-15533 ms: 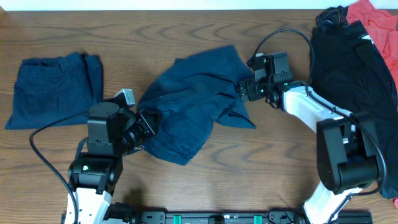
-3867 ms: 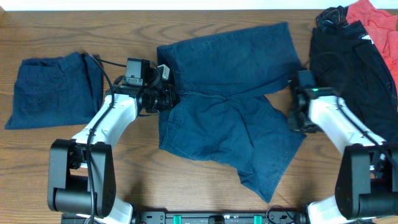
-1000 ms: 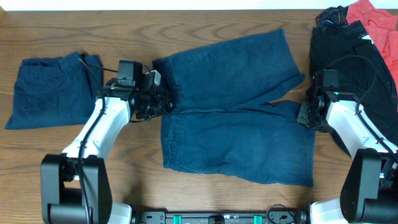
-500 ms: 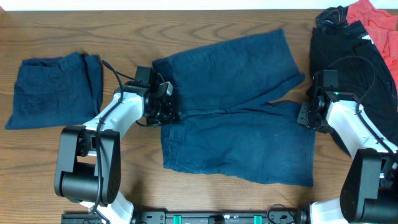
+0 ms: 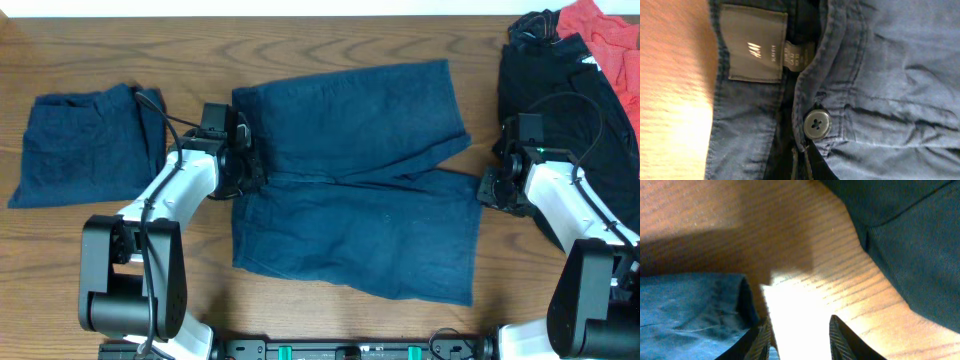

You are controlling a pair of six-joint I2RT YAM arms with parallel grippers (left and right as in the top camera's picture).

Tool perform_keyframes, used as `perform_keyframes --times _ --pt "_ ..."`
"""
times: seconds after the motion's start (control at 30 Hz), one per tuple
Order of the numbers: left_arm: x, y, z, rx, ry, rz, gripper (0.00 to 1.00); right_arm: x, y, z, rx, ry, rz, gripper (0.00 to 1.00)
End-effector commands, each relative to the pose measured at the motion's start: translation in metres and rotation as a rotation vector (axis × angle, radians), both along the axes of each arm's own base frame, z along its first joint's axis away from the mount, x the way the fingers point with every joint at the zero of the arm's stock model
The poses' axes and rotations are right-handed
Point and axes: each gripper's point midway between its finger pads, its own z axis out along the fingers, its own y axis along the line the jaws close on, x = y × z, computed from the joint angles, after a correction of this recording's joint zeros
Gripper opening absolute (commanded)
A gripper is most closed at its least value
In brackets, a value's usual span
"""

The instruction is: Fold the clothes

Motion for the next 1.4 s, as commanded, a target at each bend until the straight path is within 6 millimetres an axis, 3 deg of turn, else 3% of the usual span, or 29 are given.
perform_keyframes --times 0.0,0.03,0.07,0.17,0.23,0.3,0.5,0.6,0.7,0.8,0.9,1.03,1.13,1.27,1.37 --pt "0.009 0.018 0.002 0.090 -0.043 0.043 0.06 0.002 0.001 0.006 0.007 -0.011 0.006 0.38" --pt "0.012 0.018 0.003 0.090 -0.054 0.044 0.06 0.001 0.001 0.006 0.008 -0.006 0.006 0.39" --pt "0.013 0.018 0.003 0.089 -0.059 0.044 0.15 -0.001 0.002 0.006 0.013 0.000 0.007 0.39" --pt "0.006 0.019 0.002 0.093 -0.030 0.043 0.62 -0.010 0.014 0.004 0.075 0.044 0.068 0.38" --pt "-0.004 0.021 0.004 0.099 0.013 0.044 0.75 -0.019 0.018 0.003 0.098 0.081 0.069 0.39" --pt "-0.017 0.024 0.011 0.104 0.060 0.048 0.81 -0.032 0.021 0.002 0.117 0.130 0.067 0.40" --pt "-0.037 0.029 0.068 0.098 0.014 0.061 0.86 -0.048 0.024 0.015 0.131 0.158 0.063 0.43" --pt "-0.050 0.031 0.096 0.096 -0.038 0.065 0.86 -0.046 0.029 0.037 0.145 0.081 0.055 0.45" --pt "-0.065 0.032 0.104 0.089 -0.033 0.092 0.89 -0.042 0.042 0.061 0.159 -0.022 0.094 0.48" --pt "-0.085 0.034 0.094 0.084 0.051 0.148 0.91 -0.045 0.059 0.077 0.169 -0.090 0.146 0.49" --pt "-0.103 0.031 0.082 0.066 0.135 0.166 0.91 -0.051 0.082 0.080 0.197 -0.102 0.216 0.49" --pt "-0.121 0.029 0.062 0.027 0.243 0.371 0.89 -0.064 0.109 0.070 0.216 -0.066 0.265 0.49" --pt "-0.140 0.027 0.044 0.003 0.348 0.563 0.81 -0.079 0.124 0.059 0.219 -0.024 0.266 0.47" --pt "-0.144 0.006 0.025 -0.124 0.375 0.551 0.80 -0.093 0.128 0.048 0.152 -0.005 0.177 0.47" --pt "-0.150 0.005 0.009 -0.137 0.386 0.589 0.80 -0.099 0.131 0.043 0.107 -0.014 0.176 0.47"
